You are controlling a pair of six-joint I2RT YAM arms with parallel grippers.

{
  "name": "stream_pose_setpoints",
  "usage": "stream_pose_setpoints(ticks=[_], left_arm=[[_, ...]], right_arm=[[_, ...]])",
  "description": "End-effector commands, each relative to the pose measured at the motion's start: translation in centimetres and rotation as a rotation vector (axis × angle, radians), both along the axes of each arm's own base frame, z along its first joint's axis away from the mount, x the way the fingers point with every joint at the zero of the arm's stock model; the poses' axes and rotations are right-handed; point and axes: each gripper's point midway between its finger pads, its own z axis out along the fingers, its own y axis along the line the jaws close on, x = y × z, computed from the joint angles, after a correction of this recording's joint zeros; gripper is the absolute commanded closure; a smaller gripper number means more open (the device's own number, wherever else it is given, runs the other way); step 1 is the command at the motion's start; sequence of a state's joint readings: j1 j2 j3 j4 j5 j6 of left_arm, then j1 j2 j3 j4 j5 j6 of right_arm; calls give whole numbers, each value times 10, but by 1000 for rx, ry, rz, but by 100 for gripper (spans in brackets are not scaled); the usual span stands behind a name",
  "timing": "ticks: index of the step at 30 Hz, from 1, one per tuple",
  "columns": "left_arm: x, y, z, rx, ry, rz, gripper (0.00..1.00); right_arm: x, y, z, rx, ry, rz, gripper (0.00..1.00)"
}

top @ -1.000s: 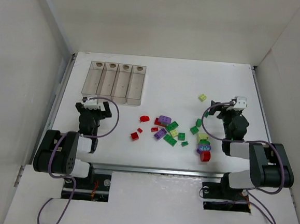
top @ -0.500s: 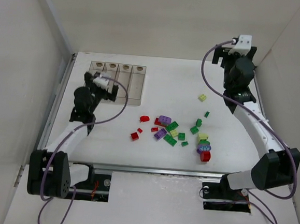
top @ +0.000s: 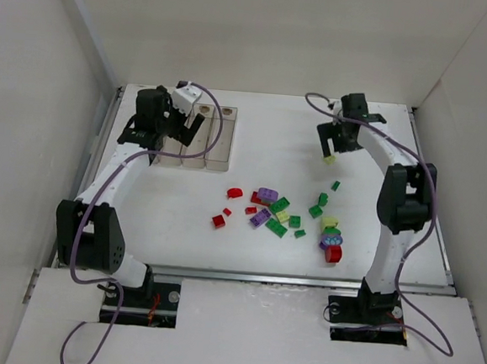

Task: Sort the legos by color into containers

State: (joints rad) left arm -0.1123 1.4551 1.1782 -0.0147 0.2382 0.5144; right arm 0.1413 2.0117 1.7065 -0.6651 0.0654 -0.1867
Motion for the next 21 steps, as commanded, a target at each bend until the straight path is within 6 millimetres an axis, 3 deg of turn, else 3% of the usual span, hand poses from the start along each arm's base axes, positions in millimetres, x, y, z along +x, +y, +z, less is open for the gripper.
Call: stream_pose_setpoints(ticks=[1, 5, 12, 21], left_arm=[[-11, -7, 13, -73, 26, 13, 0], [-16, -9, -3, -74, 62, 3, 0], [-19, -9, -3, -82, 65, 7, 0], [-19, -7, 1, -79, 55, 15, 0]], right_arm=[[-20, 12, -6, 43, 95, 44, 7], [-13, 15, -29, 42, 113, 70, 9], [-12, 10, -69, -7, 180, 92, 16], [10, 13, -73, -10, 140, 121, 19]])
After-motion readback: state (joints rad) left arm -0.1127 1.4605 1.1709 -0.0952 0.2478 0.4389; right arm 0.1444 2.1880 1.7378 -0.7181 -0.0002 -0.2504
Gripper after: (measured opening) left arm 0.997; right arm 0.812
